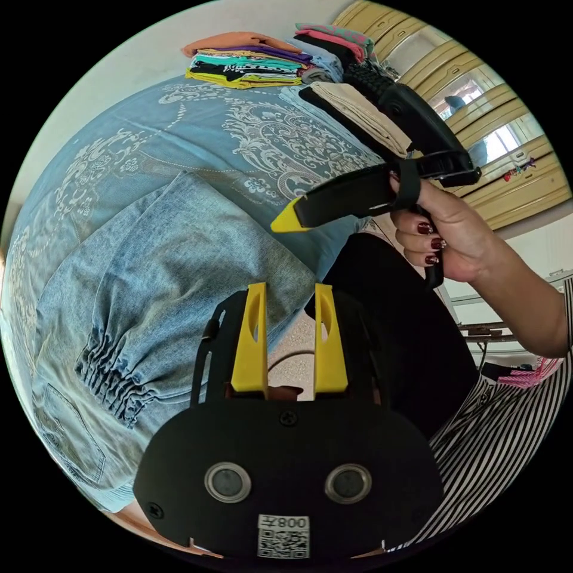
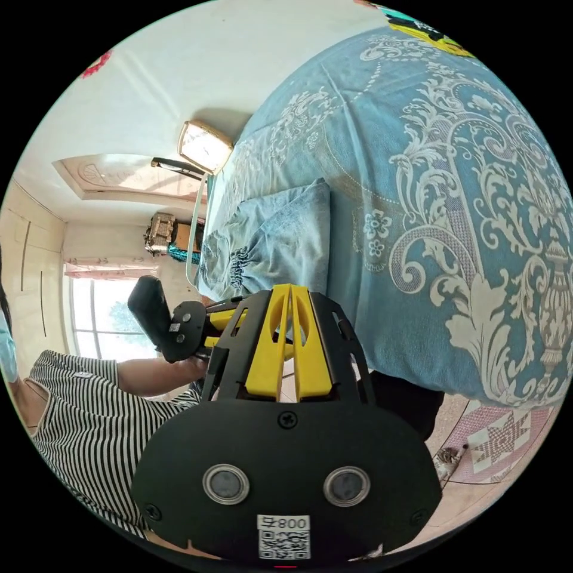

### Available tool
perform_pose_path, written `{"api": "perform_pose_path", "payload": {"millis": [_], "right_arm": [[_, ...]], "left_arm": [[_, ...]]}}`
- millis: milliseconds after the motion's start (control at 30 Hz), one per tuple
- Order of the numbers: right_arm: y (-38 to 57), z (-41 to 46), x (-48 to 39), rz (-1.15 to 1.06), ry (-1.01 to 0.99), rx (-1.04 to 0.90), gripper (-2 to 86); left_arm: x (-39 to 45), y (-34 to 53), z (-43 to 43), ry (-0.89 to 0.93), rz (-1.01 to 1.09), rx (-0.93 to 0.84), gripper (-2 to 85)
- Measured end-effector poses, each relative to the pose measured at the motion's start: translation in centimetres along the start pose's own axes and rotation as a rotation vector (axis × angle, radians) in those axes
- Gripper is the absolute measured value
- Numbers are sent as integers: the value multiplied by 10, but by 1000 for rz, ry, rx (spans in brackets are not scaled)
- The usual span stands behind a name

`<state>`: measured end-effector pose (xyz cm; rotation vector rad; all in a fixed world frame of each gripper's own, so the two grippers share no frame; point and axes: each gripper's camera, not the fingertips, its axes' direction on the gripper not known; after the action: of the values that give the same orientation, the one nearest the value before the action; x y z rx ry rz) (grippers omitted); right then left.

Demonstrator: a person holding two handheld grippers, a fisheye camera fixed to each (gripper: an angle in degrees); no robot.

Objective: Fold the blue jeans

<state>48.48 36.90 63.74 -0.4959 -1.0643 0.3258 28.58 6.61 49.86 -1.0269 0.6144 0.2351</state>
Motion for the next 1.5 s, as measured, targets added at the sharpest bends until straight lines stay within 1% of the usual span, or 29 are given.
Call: {"api": "perform_pose_path", "payload": {"millis": [100, 233, 333, 400, 533, 600, 700, 767, 900, 967, 1100, 1233, 1300, 1400, 1500], "right_arm": [[-18, 13, -2, 6, 89, -56, 2], [-37, 3, -14, -35, 126, 23, 2], [-57, 2, -11, -17, 187, 45, 1], [-69, 10, -3, 21, 226, -8, 1], [-64, 0, 0, -6, 187, 1, 2], [-51, -9, 4, -17, 141, -19, 3], [-22, -20, 18, 21, 54, -56, 7], [-3, -18, 27, 54, -1, -136, 11], [4, -6, 34, 82, -43, -227, 10], [-1, -4, 38, 99, -116, -229, 6], [-5, -6, 36, 89, -138, -225, 4], [-11, -1, 35, 90, -184, -217, 3], [-14, -1, 34, 86, -184, -217, 4], [-20, -5, 34, 76, -231, -202, 7], [-26, -19, 38, 99, -250, -96, 19]], "left_arm": [[4, -5, -1, 14, -10, -1, 119], [22, -10, -5, 10, 36, 45, 117], [30, -17, 4, 28, 41, 14, 118], [32, -19, 9, 21, 33, 9, 118], [35, -21, 7, 42, 30, 8, 117], [36, -19, 6, 35, 20, 15, 118], [41, -13, 4, 22, 13, 24, 120], [46, -10, 4, 22, 10, 30, 121], [55, -9, 5, -4, 13, 29, 122], [61, -9, 6, -30, 16, 25, 120], [71, -8, 9, -89, 21, 11, 112], [83, -4, 10, -211, 42, -11, 84], [84, 1, 8, -210, 43, -10, 74], [76, 11, -1, -152, 23, 8, 51], [68, 25, -14, -94, 2, 40, 38]]}}
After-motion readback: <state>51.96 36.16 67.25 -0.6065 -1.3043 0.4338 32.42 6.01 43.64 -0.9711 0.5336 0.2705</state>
